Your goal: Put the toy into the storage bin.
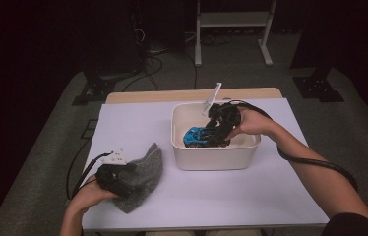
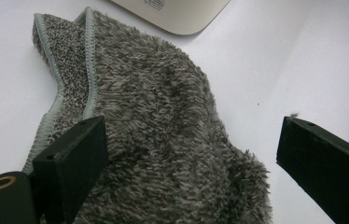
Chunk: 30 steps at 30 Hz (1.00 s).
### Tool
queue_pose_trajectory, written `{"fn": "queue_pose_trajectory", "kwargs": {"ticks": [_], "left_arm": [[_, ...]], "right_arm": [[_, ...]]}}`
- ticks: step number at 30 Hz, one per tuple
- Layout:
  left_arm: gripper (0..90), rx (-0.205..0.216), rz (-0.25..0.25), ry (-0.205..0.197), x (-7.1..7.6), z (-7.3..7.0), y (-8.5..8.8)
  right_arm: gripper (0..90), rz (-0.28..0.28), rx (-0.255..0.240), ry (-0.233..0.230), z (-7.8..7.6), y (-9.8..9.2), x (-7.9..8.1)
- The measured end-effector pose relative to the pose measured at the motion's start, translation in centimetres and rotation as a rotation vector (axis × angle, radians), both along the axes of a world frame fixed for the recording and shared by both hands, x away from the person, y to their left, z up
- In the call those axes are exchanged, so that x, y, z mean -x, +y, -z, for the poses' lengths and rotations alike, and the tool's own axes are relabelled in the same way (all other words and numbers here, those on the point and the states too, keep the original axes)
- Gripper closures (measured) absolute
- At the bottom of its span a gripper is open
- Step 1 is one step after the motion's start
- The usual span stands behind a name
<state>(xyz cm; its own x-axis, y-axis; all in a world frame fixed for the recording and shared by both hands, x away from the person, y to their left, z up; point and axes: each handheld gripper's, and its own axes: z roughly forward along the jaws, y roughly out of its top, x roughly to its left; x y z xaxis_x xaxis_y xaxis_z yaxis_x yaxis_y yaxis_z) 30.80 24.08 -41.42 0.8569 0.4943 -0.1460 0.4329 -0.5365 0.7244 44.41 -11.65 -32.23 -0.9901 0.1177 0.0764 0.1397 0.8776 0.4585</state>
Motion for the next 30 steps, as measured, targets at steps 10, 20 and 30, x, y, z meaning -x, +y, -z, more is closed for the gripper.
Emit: {"fn": "queue_pose_trajectory", "kwargs": {"ticks": [10, 20, 30], "left_arm": [[8.3, 0.002, 0.001, 0.003, 0.0, 0.0, 0.0], [8.3, 0.001, 0.002, 0.003, 0.0, 0.1, 0.0], [8.3, 0.002, 0.000, 0.002, 0.0, 0.1, 0.1]], "right_arm": [[27.0, 0.003, 0.008, 0.023, 0.8, 0.1, -0.3], [27.0, 0.004, 0.017, 0.041, 1.5, 0.2, -0.7], [27.0, 0.003, 0.023, 0.055, 2.1, 0.5, -0.9]]}}
